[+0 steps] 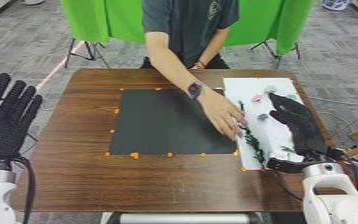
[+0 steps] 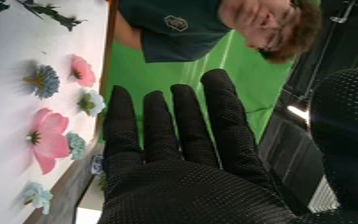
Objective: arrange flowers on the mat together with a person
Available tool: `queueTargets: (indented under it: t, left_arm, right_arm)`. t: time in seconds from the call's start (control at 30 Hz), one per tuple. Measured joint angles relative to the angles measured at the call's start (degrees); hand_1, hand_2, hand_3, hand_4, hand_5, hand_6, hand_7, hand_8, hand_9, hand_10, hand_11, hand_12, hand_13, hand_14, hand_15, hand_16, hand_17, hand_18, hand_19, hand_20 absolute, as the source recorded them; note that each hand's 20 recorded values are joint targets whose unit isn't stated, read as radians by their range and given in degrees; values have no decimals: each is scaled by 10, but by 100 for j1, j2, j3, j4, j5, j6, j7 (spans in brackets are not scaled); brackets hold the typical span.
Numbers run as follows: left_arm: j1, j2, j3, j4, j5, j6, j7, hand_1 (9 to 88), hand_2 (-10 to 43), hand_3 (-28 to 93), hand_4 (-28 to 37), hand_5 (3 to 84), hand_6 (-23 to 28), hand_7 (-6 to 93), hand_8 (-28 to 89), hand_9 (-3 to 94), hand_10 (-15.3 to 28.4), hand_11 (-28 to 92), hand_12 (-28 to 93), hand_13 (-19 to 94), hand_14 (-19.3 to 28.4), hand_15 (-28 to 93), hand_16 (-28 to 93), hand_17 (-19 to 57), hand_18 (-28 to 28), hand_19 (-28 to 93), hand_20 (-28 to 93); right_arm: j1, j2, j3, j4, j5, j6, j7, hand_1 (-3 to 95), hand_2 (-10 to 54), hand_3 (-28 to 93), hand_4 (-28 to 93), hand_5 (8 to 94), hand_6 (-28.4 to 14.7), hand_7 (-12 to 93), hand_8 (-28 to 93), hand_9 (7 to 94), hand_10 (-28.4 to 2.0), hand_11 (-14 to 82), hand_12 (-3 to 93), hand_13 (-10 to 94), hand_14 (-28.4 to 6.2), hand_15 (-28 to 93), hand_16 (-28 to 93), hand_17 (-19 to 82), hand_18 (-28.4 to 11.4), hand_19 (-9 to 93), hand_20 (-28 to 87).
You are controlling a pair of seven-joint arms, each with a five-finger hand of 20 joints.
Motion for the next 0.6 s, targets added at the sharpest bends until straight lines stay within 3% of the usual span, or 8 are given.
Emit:
queueTargets:
  t: [0.6]
  left_arm:
    - [-18, -11, 64, 5, -130, -1, 20, 243, 136, 701, -283, 384, 63, 51, -91, 324, 127, 119, 25, 238, 108, 120, -69, -13, 99, 194, 89]
  right_arm:
    - [-8, 13, -47, 8, -7, 135, 160, 170, 37, 810, -256, 417, -54, 144, -117, 334, -127, 59, 90, 255, -93, 113, 25, 111, -136, 318, 48]
